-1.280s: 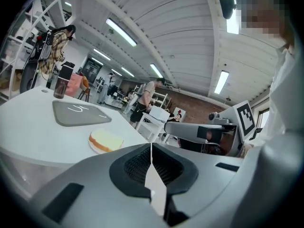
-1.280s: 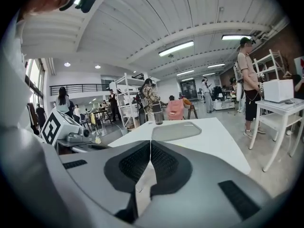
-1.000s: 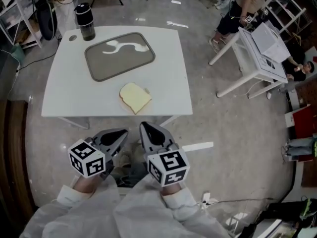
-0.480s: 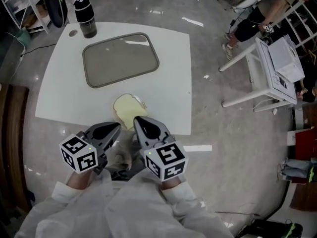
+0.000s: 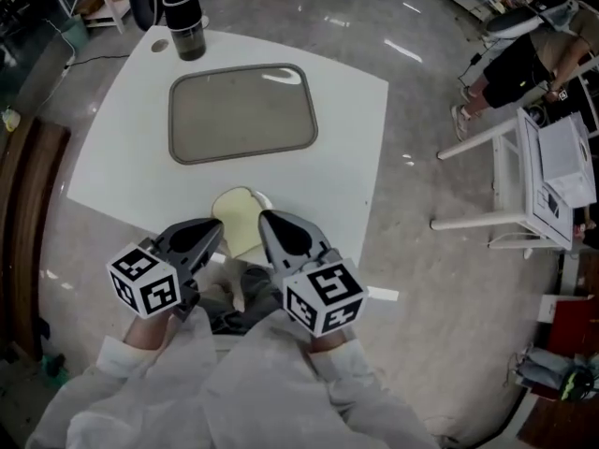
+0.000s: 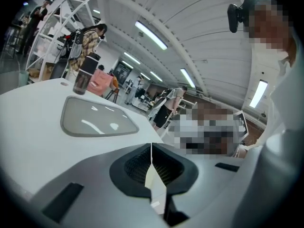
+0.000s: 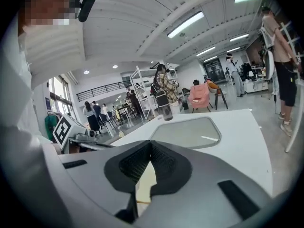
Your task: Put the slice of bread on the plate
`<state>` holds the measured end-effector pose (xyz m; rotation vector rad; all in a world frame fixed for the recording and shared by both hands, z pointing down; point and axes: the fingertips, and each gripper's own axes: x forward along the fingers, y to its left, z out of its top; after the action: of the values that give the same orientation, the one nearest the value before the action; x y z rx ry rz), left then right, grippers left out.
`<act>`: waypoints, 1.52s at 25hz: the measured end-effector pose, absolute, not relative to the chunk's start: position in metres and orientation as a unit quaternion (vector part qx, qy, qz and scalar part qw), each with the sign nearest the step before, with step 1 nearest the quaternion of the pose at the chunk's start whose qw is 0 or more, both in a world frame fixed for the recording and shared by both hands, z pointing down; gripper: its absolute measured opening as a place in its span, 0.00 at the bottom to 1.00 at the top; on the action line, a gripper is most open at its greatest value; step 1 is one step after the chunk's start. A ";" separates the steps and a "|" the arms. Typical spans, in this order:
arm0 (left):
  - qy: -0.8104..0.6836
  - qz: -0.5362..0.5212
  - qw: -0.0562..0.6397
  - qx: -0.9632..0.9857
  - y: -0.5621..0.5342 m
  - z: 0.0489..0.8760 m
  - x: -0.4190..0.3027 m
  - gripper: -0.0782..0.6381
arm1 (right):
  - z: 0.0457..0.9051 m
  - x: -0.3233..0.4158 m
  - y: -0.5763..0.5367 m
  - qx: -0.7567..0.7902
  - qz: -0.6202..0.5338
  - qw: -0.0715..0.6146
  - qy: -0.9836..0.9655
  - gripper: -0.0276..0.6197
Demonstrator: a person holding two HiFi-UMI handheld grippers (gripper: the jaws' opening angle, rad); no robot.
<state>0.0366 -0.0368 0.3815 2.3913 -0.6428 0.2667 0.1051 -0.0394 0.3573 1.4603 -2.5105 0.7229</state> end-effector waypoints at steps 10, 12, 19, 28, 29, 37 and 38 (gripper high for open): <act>-0.327 0.088 0.398 0.853 -0.039 0.421 0.008 0.13 | 0.393 0.122 -0.049 0.466 0.281 0.104 -0.832 0.06; -0.333 0.075 0.412 0.844 -0.044 0.423 0.001 0.13 | 0.399 0.123 -0.055 0.468 0.284 0.109 -0.830 0.06; -0.339 0.090 0.439 0.827 -0.045 0.442 -0.015 0.13 | 0.414 0.119 -0.062 0.459 0.298 0.137 -0.826 0.06; -0.305 0.102 0.483 0.814 -0.044 0.466 -0.018 0.13 | 0.438 0.101 -0.063 0.424 0.367 0.128 -0.818 0.07; -0.304 0.105 0.485 0.813 -0.045 0.469 -0.018 0.13 | 0.441 0.100 -0.064 0.419 0.379 0.125 -0.816 0.07; -0.316 0.130 0.502 0.795 -0.050 0.494 -0.017 0.17 | 0.474 0.122 -0.073 0.431 0.399 0.163 -0.792 0.07; -0.314 0.133 0.506 0.792 -0.049 0.497 -0.016 0.19 | 0.477 0.125 -0.075 0.435 0.396 0.172 -0.791 0.07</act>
<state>-0.0162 -0.0489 0.4973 1.9116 -0.7582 0.3217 0.1254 -0.0748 0.4770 1.2345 -2.2442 1.1231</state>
